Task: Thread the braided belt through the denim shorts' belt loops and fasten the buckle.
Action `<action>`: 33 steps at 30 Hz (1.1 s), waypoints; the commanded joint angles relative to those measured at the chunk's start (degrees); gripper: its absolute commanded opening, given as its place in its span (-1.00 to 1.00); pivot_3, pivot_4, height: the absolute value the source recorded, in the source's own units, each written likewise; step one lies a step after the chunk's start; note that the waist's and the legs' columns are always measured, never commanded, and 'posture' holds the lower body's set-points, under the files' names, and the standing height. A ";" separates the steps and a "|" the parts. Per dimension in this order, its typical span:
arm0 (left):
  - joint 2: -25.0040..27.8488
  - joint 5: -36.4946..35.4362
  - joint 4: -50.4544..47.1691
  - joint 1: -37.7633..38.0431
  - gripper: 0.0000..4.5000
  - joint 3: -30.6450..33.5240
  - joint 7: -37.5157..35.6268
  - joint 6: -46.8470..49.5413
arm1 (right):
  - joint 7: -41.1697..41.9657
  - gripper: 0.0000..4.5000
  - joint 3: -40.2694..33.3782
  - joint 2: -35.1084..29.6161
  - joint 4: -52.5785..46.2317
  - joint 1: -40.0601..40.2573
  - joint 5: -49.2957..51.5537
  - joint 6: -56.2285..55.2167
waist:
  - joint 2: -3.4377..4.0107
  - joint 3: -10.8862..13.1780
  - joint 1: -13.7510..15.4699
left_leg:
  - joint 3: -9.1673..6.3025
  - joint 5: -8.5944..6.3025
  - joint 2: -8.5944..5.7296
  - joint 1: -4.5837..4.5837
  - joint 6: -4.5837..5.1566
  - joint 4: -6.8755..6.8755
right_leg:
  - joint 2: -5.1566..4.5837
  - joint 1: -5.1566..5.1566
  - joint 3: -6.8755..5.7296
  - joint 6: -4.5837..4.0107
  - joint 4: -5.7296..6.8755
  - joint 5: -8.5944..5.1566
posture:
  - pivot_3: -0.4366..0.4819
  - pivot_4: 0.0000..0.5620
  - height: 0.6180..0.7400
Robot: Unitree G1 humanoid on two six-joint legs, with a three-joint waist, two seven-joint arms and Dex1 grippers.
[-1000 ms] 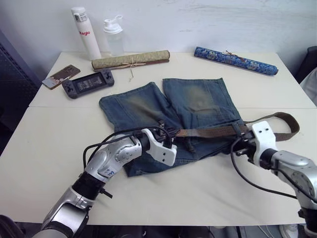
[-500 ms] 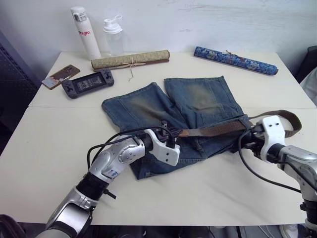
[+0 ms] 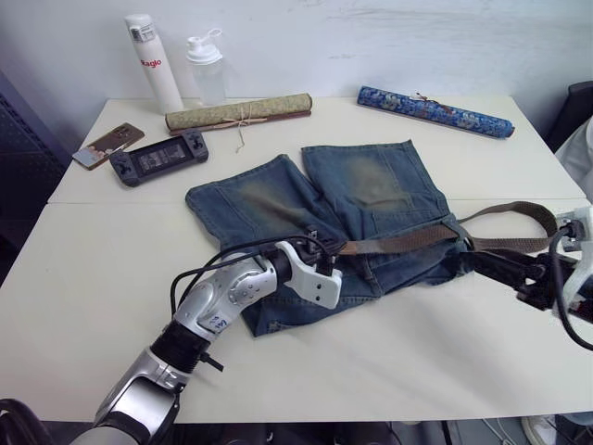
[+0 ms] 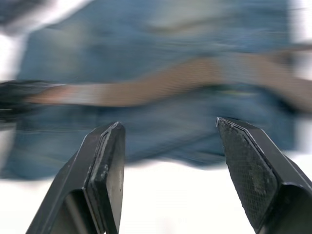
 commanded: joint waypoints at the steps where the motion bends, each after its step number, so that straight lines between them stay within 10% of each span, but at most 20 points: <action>1: -0.72 0.47 -1.34 -1.16 -1.00 0.88 3.15 -0.85 | -15.55 0.41 2.87 7.18 -0.68 1.58 16.18 -4.56 | 0.04 0.00 0.18 | -0.01 0.01 -0.01 -0.02 -0.01 0.00 | -0.01 -0.01 -0.01 0.00 0.02 0.00 | -0.05 -0.47 0.63; 7: -0.68 1.15 -2.12 -1.62 -1.00 2.05 7.11 -1.72 | -45.98 0.41 19.47 12.40 -0.99 10.85 42.91 -31.06 | 0.02 0.02 0.02 | 0.08 0.04 -0.13 -0.14 0.01 0.08 | -0.13 -0.03 0.03 0.07 0.21 0.04 | -0.05 -0.47 0.63; 13: -0.37 1.06 -1.89 -1.40 -1.00 1.35 7.34 -2.29 | -55.57 0.41 28.84 20.01 -3.18 10.76 45.87 -47.81 | 0.03 0.01 -0.43 | 0.11 0.08 -0.07 -0.10 -0.06 -0.06 | -0.03 -0.16 0.10 0.09 0.27 0.04 | -0.05 -0.47 0.63; 33: -0.31 0.84 -1.51 -1.70 -1.00 1.18 7.05 -3.26 | -52.91 0.31 33.71 23.71 0.17 10.27 37.69 -61.75 | 0.03 0.01 -0.60 | 0.17 0.16 -0.05 -0.13 -0.19 -0.11 | -0.03 -0.27 0.18 0.07 0.27 0.03 | -0.05 -0.47 0.63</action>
